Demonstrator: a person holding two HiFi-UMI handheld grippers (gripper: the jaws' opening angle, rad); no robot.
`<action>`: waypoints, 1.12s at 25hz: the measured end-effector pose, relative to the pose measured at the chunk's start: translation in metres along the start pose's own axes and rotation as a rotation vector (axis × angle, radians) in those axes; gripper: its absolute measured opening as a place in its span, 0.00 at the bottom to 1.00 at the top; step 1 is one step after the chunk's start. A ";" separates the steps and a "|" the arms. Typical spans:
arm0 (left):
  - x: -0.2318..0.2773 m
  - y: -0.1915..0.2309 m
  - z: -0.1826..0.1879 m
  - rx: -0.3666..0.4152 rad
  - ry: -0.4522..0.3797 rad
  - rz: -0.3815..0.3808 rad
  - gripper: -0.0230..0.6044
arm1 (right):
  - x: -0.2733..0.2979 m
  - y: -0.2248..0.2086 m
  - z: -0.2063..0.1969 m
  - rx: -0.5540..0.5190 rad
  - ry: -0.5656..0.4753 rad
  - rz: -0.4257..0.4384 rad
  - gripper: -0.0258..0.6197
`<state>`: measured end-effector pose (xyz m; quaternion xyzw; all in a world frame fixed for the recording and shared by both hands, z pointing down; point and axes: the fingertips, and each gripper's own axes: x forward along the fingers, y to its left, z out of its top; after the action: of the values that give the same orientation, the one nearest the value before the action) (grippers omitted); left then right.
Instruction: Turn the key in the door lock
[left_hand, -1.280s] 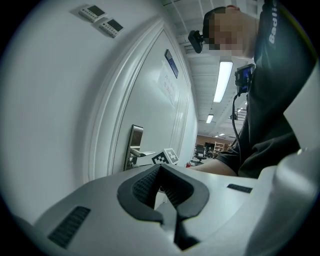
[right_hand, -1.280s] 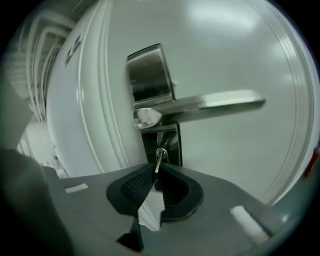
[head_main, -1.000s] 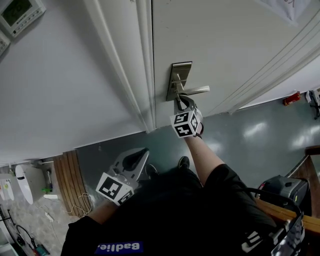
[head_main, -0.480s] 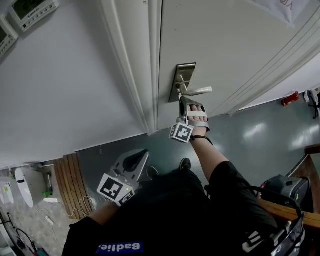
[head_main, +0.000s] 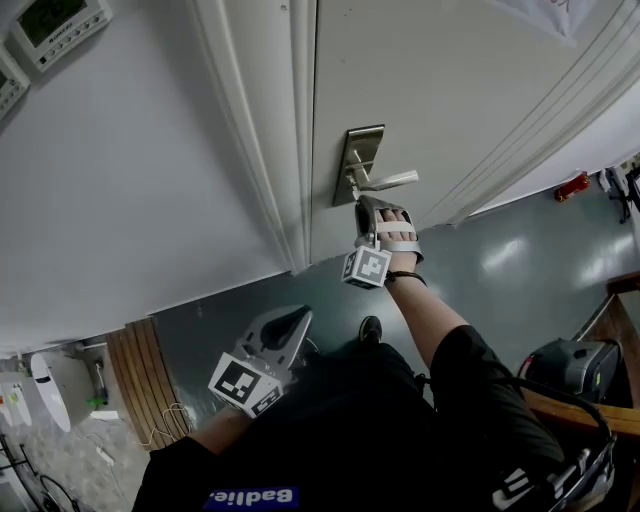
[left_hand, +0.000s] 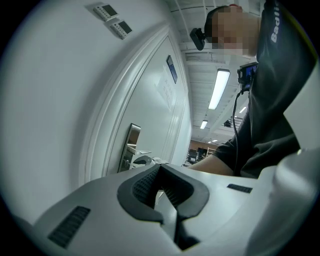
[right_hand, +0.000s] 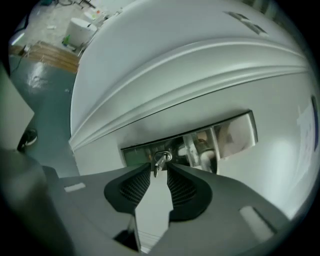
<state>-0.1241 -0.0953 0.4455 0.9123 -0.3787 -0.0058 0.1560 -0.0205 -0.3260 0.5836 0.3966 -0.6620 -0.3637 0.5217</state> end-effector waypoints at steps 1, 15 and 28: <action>0.001 -0.002 -0.002 -0.007 0.001 -0.008 0.03 | -0.007 -0.004 0.000 0.052 -0.008 0.004 0.16; 0.024 -0.076 0.002 0.002 -0.078 0.063 0.03 | -0.155 -0.009 -0.054 0.736 -0.206 0.273 0.17; 0.069 -0.212 -0.040 -0.007 -0.028 0.220 0.03 | -0.309 0.010 -0.139 1.048 -0.500 0.545 0.04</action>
<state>0.0765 0.0084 0.4293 0.8645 -0.4785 -0.0030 0.1537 0.1576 -0.0512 0.4948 0.3199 -0.9306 0.0724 0.1624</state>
